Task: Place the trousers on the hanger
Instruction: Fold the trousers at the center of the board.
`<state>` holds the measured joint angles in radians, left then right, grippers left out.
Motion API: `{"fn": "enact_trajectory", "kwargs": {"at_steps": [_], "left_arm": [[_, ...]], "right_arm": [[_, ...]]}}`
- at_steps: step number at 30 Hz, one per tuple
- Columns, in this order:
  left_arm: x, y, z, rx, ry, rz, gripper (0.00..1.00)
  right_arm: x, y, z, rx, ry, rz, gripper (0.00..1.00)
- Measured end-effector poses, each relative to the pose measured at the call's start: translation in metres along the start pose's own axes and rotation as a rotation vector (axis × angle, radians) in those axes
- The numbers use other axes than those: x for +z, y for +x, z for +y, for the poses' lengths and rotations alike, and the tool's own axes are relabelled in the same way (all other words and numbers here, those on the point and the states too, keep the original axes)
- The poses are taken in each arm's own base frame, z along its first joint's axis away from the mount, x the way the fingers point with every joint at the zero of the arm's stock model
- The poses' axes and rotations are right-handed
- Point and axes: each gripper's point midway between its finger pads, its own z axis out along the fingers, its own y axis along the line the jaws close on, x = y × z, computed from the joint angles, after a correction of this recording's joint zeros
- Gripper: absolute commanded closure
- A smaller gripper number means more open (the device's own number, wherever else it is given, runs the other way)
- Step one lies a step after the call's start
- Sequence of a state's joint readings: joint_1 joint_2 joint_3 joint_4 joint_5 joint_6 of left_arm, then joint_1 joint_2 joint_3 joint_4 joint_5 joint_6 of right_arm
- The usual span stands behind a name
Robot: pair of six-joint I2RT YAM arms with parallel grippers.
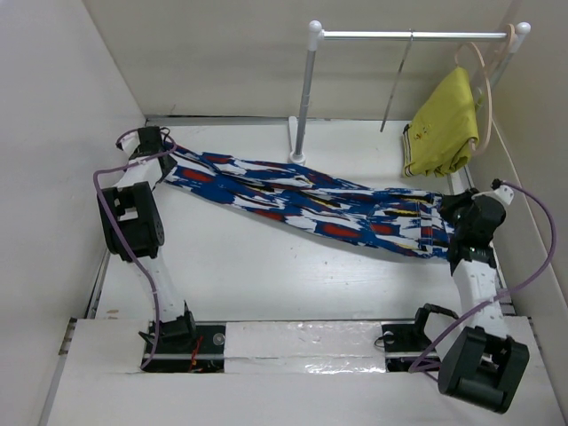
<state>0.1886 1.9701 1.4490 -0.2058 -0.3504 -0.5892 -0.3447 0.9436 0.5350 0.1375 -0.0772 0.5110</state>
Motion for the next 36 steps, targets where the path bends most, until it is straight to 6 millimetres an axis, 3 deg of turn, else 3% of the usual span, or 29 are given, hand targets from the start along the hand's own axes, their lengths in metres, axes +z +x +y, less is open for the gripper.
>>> {"fn": "enact_trajectory", "kwargs": {"at_steps": [1, 6, 11, 15, 21, 27, 32, 36], "left_arm": [[0.002, 0.004, -0.002, -0.012, 0.007, 0.013, 0.33], [0.016, 0.018, -0.007, -0.077, 0.046, 0.075, 0.34], [0.032, 0.027, -0.003, -0.118, 0.042, 0.115, 0.38], [0.037, 0.025, -0.010, -0.144, 0.063, 0.123, 0.51], [0.041, 0.026, -0.017, -0.163, 0.091, 0.132, 0.80], [0.043, 0.026, -0.020, -0.163, 0.102, 0.130, 1.00], [0.045, 0.025, -0.022, -0.169, 0.117, 0.115, 1.00], [0.046, 0.025, -0.026, -0.174, 0.141, 0.115, 1.00]], "right_arm": [[-0.004, 0.003, 0.000, -0.003, -0.008, -0.001, 0.99], [-0.022, 0.031, -0.009, -0.023, -0.030, 0.037, 0.77], [-0.029, 0.059, -0.016, -0.041, -0.037, 0.122, 0.48], [-0.033, 0.073, -0.022, -0.046, -0.031, 0.166, 0.34], [-0.038, 0.088, -0.043, -0.022, 0.039, 0.213, 0.31], [-0.057, 0.093, -0.073, 0.017, 0.161, 0.231, 0.26], [-0.068, 0.087, -0.074, 0.019, 0.182, 0.196, 0.24], [-0.067, 0.094, -0.086, 0.052, 0.250, 0.219, 0.26]]}}
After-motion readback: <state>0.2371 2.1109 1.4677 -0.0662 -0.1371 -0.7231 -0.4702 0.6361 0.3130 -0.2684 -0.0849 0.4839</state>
